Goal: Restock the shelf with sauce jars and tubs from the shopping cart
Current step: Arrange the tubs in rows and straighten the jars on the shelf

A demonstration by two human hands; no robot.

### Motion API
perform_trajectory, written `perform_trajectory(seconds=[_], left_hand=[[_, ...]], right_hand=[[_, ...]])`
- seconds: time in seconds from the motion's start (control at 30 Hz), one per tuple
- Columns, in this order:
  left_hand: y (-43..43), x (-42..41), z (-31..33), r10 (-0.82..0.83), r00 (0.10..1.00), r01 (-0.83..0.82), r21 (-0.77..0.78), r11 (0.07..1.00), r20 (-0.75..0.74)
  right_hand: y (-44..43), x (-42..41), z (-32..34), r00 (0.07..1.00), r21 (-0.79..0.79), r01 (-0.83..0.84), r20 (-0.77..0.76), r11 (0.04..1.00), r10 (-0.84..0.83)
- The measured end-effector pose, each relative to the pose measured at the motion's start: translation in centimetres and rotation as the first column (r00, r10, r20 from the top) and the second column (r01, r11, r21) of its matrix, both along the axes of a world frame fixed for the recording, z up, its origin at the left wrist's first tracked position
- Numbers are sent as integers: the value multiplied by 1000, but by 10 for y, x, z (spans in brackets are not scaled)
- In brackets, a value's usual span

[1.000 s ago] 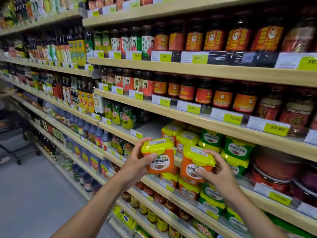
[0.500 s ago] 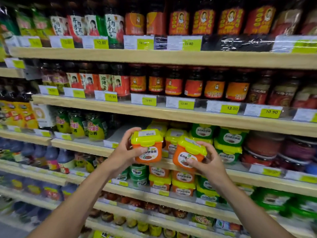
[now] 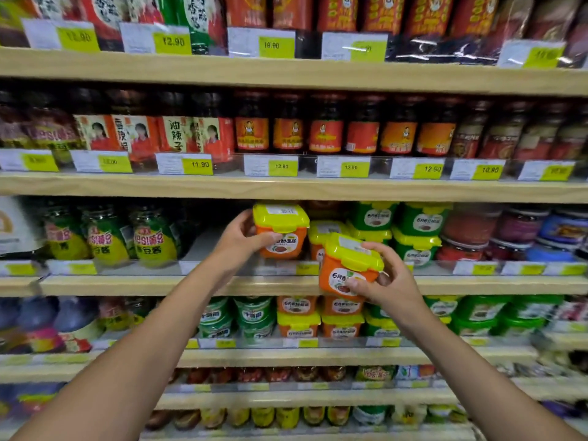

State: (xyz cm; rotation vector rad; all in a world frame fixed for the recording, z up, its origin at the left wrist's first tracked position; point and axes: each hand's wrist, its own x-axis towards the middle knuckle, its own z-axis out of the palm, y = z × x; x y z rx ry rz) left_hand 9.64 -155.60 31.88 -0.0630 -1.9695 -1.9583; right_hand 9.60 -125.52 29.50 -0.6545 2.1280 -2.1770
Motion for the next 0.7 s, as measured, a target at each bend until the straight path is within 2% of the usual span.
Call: perform_trajectory(seconds=[0.17,0.6,0.7], left_hand=[[-4,-28,0,10,1000,-10,97,995,2],[-15,-72,4,-32,998,33,-26,999,51],[-21,-71,2,-55,996,64,-127,990,71]], right_hand=[[-6,9,-11,999,6,36,-10,999,-36],[-3,8,-5,998,5,67,4,998,-67],[-3,7,-6,997,-5,74,12,997,-74]])
